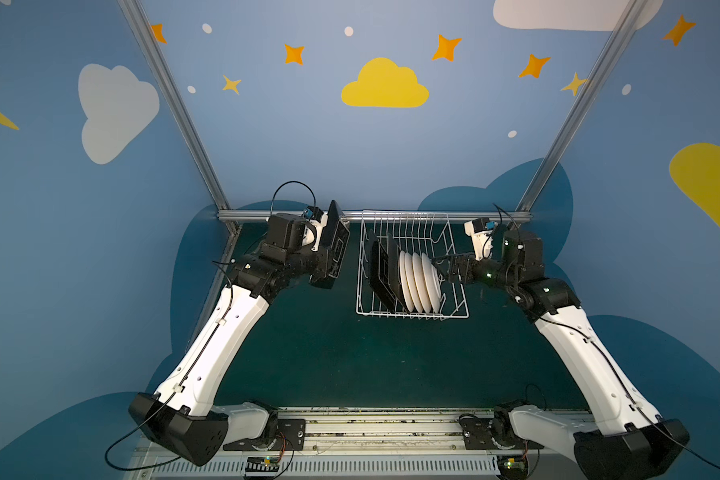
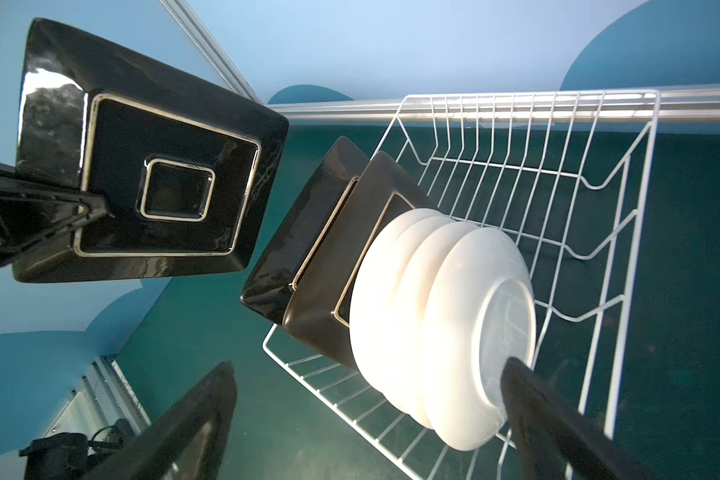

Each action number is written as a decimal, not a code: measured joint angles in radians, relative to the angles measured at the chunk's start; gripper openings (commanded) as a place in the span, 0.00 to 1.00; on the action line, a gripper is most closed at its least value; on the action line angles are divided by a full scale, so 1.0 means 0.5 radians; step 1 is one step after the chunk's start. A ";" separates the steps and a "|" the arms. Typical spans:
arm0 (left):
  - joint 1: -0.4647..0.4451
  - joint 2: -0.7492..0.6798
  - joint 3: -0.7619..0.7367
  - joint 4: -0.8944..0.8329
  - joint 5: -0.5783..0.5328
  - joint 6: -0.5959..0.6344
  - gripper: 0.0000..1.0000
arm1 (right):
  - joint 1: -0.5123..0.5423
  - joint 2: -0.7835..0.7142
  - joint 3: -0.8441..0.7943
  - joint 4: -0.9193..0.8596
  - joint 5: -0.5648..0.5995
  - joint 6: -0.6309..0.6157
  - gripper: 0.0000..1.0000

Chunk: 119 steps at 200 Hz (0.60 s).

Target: Unload the plates from the dish rack

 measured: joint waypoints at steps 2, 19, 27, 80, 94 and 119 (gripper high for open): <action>-0.002 -0.009 -0.015 0.008 -0.005 0.019 0.03 | 0.002 0.006 0.003 0.002 -0.002 0.008 0.98; -0.021 -0.079 -0.134 0.082 -0.052 0.163 0.03 | 0.025 0.055 0.036 0.001 -0.008 0.085 0.98; -0.037 -0.123 -0.210 0.137 -0.085 0.238 0.03 | 0.041 0.082 0.059 -0.002 -0.008 0.118 0.99; -0.140 -0.450 -0.726 0.546 -0.262 0.747 0.03 | 0.132 0.230 0.254 -0.005 -0.041 0.325 0.98; -0.156 -0.502 -0.806 0.638 -0.277 0.878 0.03 | 0.146 0.255 0.302 0.006 -0.056 0.397 0.99; -0.179 -0.553 -0.908 0.797 -0.293 1.093 0.03 | 0.169 0.282 0.334 0.073 -0.097 0.524 0.99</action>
